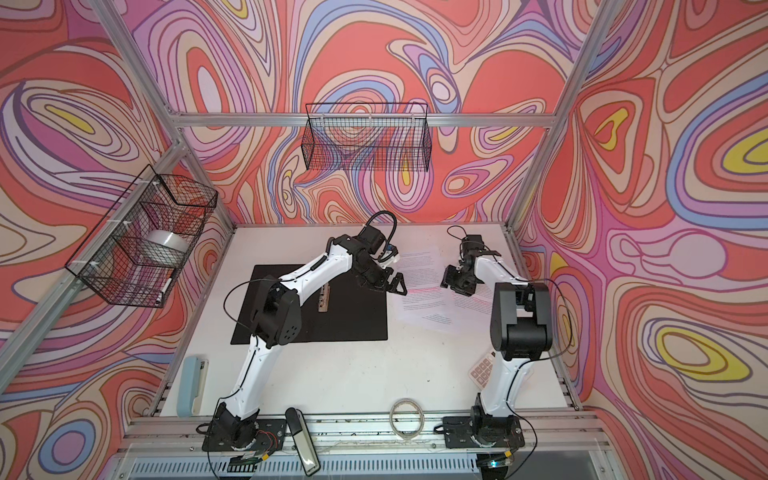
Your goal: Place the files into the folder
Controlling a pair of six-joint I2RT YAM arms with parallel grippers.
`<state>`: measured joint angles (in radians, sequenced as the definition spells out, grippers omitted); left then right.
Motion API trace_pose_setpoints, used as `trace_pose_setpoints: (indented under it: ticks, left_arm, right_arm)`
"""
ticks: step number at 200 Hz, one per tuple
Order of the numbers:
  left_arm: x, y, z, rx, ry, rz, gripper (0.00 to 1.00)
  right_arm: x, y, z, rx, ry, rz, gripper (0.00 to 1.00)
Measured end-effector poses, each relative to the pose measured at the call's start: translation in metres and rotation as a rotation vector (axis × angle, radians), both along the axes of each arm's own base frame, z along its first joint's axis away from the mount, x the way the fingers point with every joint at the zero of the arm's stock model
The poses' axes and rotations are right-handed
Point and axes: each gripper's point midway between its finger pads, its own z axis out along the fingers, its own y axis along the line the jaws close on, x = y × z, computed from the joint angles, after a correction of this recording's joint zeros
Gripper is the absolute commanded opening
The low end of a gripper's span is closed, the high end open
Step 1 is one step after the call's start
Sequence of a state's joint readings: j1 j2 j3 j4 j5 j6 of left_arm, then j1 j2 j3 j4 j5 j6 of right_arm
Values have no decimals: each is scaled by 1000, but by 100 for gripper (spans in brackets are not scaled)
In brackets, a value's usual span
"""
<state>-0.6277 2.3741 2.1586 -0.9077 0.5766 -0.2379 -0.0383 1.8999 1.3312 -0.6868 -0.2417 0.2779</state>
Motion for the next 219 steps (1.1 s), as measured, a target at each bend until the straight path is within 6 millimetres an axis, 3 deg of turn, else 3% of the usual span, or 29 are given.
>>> trace_pose_setpoints:
  ticks: [69,120,219]
  left_arm:
    - [2,-4,-12,2,20,4,100]
    - [1,-7,-43,16,74,9,100]
    - [5,-25,-43,-49,102,1,100]
  right_arm:
    - [-3,2,-20,10,46,9,59]
    - [-2,10,-22,54,48,46,59]
    - [-6,28,-20,149,72,118,59]
